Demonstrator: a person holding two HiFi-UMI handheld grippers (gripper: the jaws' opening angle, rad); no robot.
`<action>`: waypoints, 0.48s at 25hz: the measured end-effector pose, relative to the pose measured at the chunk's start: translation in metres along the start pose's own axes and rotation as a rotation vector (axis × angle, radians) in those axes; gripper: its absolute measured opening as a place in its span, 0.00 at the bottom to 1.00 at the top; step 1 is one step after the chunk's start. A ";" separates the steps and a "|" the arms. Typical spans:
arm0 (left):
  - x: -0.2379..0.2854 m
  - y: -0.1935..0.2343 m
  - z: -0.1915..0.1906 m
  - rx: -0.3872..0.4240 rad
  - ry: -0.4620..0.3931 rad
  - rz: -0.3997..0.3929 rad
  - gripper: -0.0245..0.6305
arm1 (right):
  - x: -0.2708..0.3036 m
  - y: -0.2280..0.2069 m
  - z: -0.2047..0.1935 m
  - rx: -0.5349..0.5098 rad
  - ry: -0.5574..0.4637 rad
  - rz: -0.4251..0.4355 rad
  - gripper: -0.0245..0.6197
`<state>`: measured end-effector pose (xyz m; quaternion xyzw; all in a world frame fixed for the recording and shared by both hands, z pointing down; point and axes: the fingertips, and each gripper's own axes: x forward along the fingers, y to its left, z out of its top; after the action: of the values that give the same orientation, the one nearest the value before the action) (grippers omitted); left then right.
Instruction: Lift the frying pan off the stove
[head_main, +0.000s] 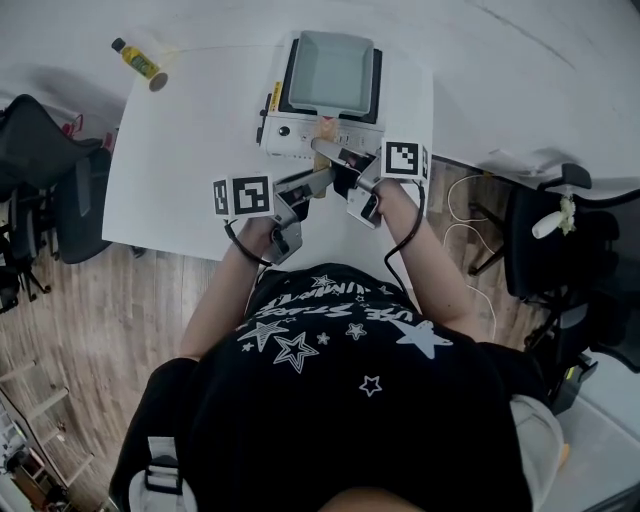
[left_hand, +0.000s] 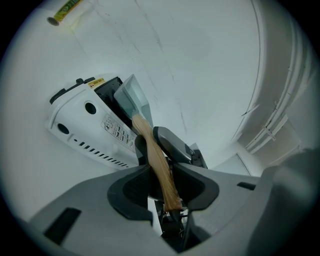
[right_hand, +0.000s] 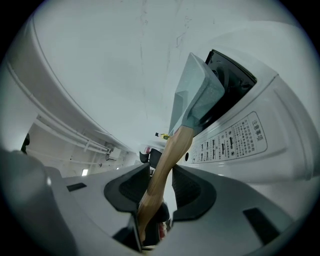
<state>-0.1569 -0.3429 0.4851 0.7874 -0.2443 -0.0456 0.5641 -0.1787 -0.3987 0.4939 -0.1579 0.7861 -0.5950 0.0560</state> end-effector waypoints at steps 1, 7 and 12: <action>-0.001 -0.002 0.000 0.001 -0.008 0.001 0.25 | 0.000 0.003 -0.001 -0.006 0.008 0.004 0.25; -0.008 -0.009 0.002 -0.003 -0.064 0.012 0.25 | 0.005 0.014 -0.004 -0.057 0.070 0.023 0.26; -0.013 -0.018 -0.004 -0.011 -0.122 0.034 0.25 | 0.005 0.028 -0.010 -0.118 0.133 0.081 0.26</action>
<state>-0.1608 -0.3294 0.4671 0.7756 -0.2915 -0.0852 0.5533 -0.1913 -0.3839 0.4707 -0.0890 0.8276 -0.5539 0.0184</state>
